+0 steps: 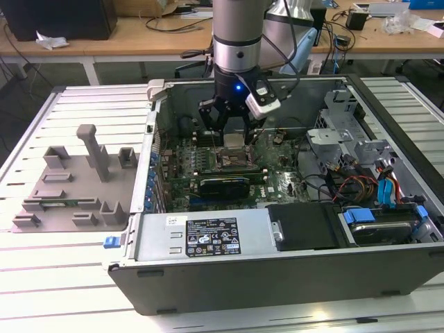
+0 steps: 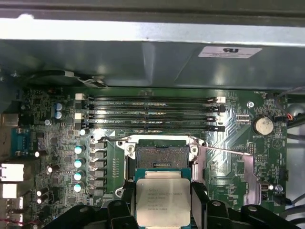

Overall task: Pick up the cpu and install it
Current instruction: 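Place the cpu into insertion slot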

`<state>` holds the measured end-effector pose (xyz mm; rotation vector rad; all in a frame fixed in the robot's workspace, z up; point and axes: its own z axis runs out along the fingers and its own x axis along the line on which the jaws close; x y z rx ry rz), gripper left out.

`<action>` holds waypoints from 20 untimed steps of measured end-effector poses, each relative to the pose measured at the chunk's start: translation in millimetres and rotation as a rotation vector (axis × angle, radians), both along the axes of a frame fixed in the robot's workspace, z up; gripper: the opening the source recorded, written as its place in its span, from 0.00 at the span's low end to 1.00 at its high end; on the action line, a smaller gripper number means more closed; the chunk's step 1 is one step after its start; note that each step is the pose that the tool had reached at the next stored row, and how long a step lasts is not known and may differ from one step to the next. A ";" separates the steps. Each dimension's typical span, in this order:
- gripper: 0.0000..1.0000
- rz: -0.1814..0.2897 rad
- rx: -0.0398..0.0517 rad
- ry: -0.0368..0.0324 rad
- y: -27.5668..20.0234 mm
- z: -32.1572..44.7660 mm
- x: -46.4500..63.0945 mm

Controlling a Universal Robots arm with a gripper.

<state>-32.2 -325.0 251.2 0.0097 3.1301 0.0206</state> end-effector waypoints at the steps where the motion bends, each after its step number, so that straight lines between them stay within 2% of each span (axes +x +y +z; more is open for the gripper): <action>1: 0.55 -0.014 0.0000 0.0000 0.0 0.0 0.0; 2: 0.55 -0.044 0.0000 0.0000 0.0 -0.1 0.0; 4: 0.55 -0.136 -0.0001 0.0000 0.0 -0.2 0.0; 6: 0.55 -0.199 -0.0001 0.0000 0.0 -0.3 0.0; 7: 0.55 -0.261 -0.0001 0.0000 0.0 -0.5 0.0; 10: 0.55 -0.355 0.0000 0.0000 0.0 -0.9 0.0; 20: 0.55 -0.536 0.0000 0.0000 0.0 -1.8 0.0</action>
